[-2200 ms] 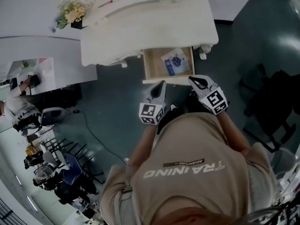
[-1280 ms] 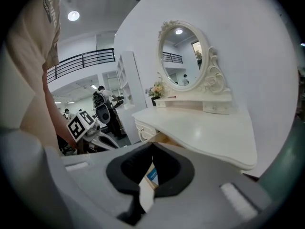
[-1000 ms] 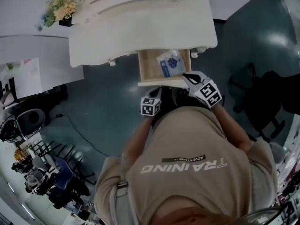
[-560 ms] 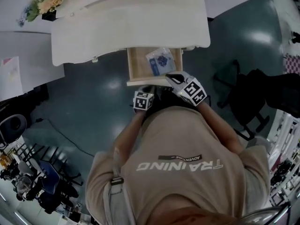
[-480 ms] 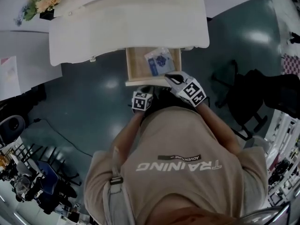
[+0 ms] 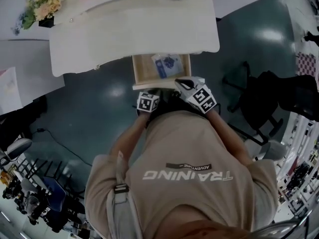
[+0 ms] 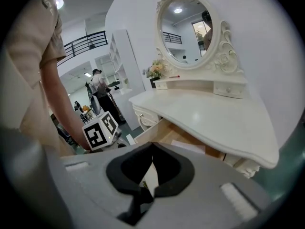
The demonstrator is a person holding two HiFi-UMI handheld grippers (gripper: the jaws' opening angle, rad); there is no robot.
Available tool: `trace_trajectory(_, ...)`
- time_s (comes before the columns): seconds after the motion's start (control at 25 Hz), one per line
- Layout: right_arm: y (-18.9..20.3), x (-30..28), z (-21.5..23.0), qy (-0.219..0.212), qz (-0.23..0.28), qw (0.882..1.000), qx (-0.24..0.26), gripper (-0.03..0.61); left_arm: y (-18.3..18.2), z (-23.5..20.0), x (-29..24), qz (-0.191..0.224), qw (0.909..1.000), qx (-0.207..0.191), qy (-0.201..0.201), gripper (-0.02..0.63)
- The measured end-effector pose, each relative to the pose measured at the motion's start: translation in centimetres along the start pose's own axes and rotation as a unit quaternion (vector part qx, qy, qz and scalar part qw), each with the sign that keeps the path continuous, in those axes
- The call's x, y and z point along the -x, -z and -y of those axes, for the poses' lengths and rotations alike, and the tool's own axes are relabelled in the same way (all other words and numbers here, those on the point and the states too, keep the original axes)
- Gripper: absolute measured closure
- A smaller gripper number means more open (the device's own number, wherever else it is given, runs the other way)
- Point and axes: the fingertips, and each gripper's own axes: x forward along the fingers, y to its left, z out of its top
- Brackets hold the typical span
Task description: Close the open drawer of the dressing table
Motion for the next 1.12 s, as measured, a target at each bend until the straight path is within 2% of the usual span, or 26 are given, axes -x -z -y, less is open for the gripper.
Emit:
trace_trajectory(0.28,-1.9,-0.4,0.8,0.032,0.013,0.999,-0.022,0.574,-2.2,-1.6,-0.2,-0.025,0.9994,0.003,0.025,0.606)
trace_trajectory(0.56,-2.3,-0.4,2.3,0.070,0.011,0.996,-0.054,0.574,-5.3,-3.1,-1.1,-0.034,0.9983,-0.013,0.044,0.606)
trace_trajectory(0.8,-3.7,-1.2,3.6,0.089,0.016,0.993,-0.074,0.574,-8.7,-5.1,-2.0,-0.028,0.9984,-0.018,0.046,0.606)
trace_trajectory(1.12,-6.4,-2.6,5.7,0.104,0.033,0.992,-0.071,0.574,-13.0,-7.6,-2.3,-0.021,0.9985,-0.031,0.040,0.606)
